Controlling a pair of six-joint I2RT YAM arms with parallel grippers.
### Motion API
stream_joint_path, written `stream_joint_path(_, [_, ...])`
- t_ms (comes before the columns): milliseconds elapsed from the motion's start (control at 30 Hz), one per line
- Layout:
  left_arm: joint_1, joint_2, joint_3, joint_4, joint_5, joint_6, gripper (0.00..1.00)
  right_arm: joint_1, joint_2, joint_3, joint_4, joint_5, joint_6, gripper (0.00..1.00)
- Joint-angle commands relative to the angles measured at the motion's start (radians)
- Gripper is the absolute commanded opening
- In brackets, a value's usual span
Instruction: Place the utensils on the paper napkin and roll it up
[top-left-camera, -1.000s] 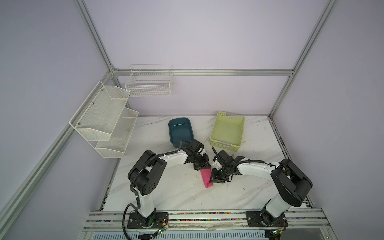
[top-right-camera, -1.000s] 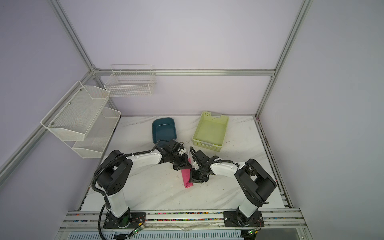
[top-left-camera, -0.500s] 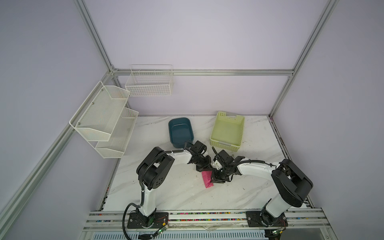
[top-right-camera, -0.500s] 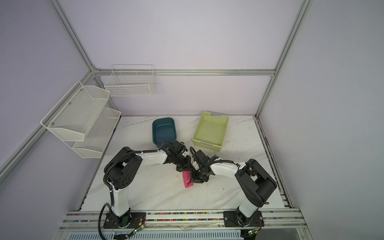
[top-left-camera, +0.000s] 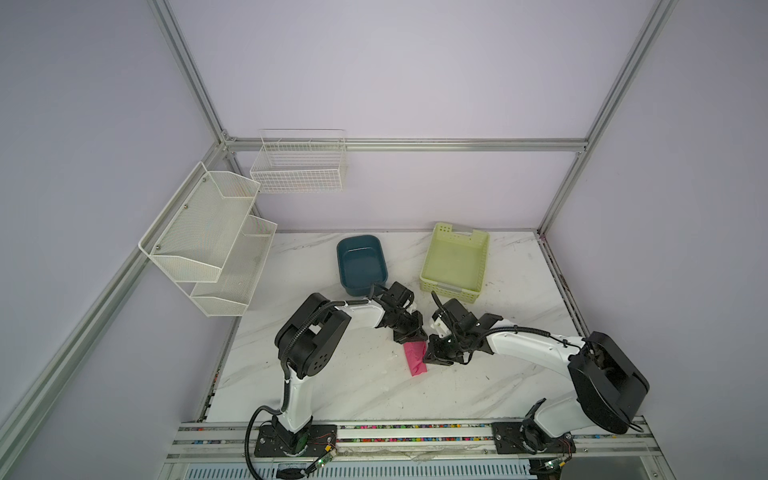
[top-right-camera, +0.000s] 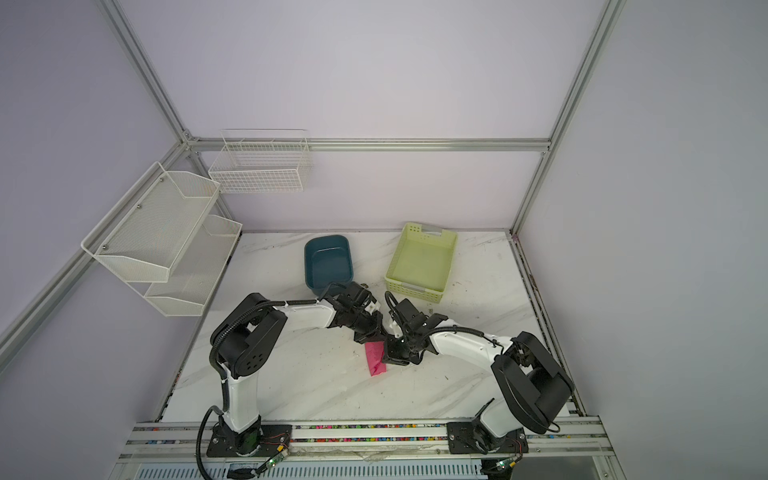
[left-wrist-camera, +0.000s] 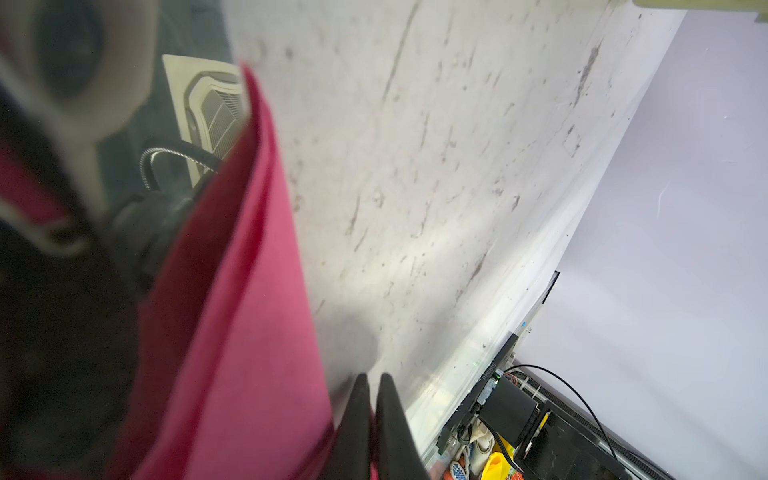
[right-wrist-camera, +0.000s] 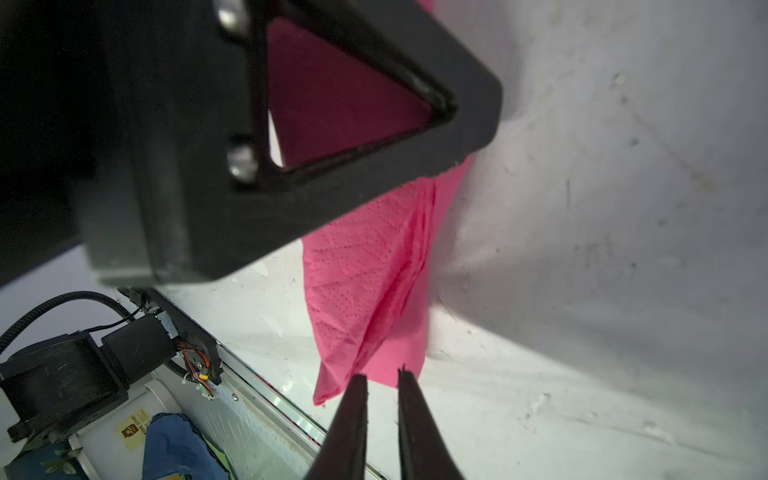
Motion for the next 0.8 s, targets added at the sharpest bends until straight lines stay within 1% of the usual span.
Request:
stream_joint_path(0, [-0.003,0.007,-0.005,0.025,0.011,0.016,0.08,0.001,-0.038,-0.011,-0.035,0.009,0.024,0.16])
stream_joint_path(167, [-0.003,0.01,-0.003,0.027,0.006,0.012,0.07,0.001,-0.024,-0.031,-0.029,-0.003,0.016,0.13])
stream_joint_path(267, [-0.003,0.006,-0.005,0.028,0.004,0.01,0.07,0.002,-0.008,-0.057,0.022,-0.049,0.024,0.09])
stream_joint_path(433, [-0.002,0.009,0.001,0.028,0.008,0.011,0.07,0.002,0.024,-0.084,0.113,-0.105,0.046,0.09])
stream_joint_path(767, [-0.003,0.008,0.004,0.025,0.01,0.011,0.07,0.002,0.022,-0.115,0.243,-0.179,0.109,0.09])
